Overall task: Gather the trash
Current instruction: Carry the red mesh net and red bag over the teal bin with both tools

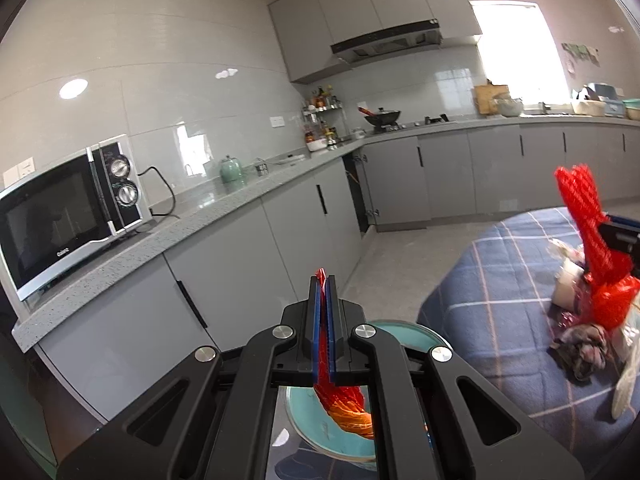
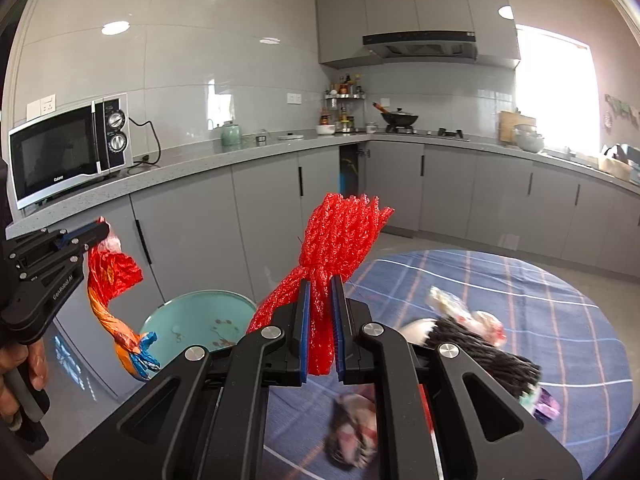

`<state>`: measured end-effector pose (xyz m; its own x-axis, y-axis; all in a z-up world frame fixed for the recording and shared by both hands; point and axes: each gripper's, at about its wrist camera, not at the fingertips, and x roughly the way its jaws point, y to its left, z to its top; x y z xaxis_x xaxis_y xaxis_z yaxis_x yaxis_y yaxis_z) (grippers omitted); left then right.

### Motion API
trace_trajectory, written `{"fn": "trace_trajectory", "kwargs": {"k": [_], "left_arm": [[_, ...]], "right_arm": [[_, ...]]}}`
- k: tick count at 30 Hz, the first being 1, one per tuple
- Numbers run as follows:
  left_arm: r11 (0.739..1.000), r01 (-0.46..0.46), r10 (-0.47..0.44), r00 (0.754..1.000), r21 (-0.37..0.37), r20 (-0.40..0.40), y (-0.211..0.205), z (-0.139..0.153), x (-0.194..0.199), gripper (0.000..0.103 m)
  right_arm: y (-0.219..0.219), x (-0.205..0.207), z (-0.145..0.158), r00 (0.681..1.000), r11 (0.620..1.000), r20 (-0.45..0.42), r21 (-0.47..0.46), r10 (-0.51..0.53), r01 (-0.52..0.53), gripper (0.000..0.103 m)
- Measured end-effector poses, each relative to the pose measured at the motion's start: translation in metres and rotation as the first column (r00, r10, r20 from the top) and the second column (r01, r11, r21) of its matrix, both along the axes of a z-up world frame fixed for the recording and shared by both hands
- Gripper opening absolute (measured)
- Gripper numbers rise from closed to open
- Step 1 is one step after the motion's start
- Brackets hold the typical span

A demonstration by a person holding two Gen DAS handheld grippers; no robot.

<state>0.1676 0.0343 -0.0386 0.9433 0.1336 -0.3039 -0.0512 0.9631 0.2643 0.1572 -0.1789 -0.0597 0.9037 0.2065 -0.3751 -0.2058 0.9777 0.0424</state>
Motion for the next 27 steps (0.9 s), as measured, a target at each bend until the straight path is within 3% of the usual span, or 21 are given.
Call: {"fn": "trace_trajectory", "kwargs": {"k": [27], "left_arm": [[0.988, -0.152, 0.152, 0.988, 0.01, 0.012, 0.043, -0.008, 0.034, 0.003]], "right_arm": [[0.08, 0.074, -0.027, 0.985, 0.989, -0.09, -0.022, 0.144, -0.147, 0.011]]}}
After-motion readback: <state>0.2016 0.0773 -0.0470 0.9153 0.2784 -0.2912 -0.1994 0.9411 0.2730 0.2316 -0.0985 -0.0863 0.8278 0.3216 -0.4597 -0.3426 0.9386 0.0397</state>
